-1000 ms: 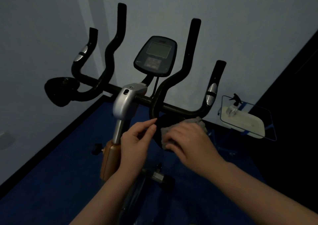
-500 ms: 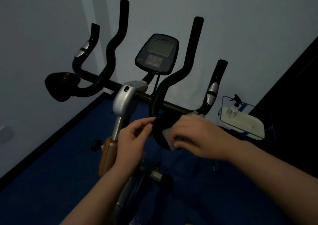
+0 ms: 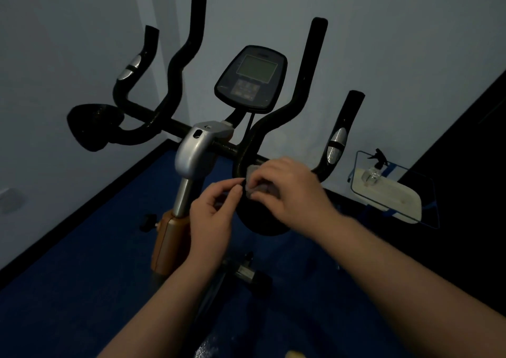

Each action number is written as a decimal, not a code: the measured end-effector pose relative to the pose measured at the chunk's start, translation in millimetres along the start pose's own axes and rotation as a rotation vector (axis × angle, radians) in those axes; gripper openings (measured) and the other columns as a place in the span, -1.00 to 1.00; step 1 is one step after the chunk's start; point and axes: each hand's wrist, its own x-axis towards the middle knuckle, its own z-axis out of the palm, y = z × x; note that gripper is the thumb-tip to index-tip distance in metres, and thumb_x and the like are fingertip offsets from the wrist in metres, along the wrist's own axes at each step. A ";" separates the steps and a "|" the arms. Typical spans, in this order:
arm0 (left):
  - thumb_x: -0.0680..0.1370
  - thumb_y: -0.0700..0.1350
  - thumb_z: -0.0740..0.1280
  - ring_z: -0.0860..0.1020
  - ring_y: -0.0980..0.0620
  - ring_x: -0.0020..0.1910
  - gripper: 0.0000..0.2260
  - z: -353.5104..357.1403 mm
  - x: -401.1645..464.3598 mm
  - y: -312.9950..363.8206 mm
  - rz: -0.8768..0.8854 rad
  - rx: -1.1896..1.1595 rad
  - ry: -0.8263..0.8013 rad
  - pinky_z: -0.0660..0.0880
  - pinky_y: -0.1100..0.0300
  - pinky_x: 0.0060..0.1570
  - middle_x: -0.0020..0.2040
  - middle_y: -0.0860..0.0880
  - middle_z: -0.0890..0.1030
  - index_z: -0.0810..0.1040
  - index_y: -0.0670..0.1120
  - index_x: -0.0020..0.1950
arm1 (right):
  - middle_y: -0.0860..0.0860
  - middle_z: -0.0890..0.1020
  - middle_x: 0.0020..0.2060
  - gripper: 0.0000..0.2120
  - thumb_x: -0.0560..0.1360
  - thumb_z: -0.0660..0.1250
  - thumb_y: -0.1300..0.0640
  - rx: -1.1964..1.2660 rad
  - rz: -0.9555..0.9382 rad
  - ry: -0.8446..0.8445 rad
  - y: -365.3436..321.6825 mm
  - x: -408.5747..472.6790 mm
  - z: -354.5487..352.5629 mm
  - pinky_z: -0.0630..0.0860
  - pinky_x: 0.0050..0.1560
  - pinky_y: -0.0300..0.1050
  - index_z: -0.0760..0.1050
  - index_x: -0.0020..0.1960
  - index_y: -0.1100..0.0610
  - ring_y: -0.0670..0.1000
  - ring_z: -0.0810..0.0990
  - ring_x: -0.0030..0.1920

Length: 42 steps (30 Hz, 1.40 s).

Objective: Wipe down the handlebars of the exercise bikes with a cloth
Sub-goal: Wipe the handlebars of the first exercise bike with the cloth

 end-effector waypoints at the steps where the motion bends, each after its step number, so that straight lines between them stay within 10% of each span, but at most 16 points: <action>1: 0.56 -0.22 0.32 0.63 -0.01 -0.07 -0.84 0.5 -0.7 -1.0 0.001 -0.001 0.005 0.55 0.20 -0.09 -0.05 -0.10 0.68 0.64 -0.14 0.09 | -0.09 0.61 -0.05 -0.89 0.42 0.43 0.08 -0.015 0.015 -0.004 -1.7 -2.9 5.9 0.39 0.04 -0.04 0.58 -0.06 0.04 -0.01 0.49 0.02; 20: 0.54 -0.16 0.33 0.64 0.10 -0.11 -0.84 3.5 -1.0 -4.7 -0.038 -0.055 0.049 0.51 0.33 -0.15 -0.10 0.03 0.70 0.66 0.07 -0.01 | -0.18 0.55 -0.16 -0.92 0.40 0.44 0.02 0.092 -0.048 -0.299 27.9 0.5 -24.3 0.46 0.02 -0.04 0.56 -0.14 -0.05 -0.12 0.46 -0.04; 29: 0.57 -0.16 0.31 0.65 0.06 -0.03 -0.85 14.3 -7.9 -4.0 -0.038 -0.042 0.135 0.57 0.23 -0.05 -0.08 0.01 0.70 0.66 0.01 0.01 | -0.16 0.47 -0.06 -0.89 0.44 0.41 0.15 0.153 0.184 0.048 18.7 -33.0 8.8 0.30 -0.05 -0.44 0.51 -0.10 -0.01 -0.12 0.34 0.08; 42: 0.57 -0.16 0.31 0.65 0.16 -0.08 -0.85 23.4 -13.5 2.9 -0.024 0.007 0.235 0.53 0.36 -0.10 -0.11 0.08 0.71 0.65 0.04 -0.03 | -0.15 0.51 -0.12 -0.82 0.39 0.46 0.20 0.390 0.261 0.179 24.7 -51.2 1.1 0.39 -0.08 -0.52 0.54 -0.20 -0.07 -0.23 0.52 -0.05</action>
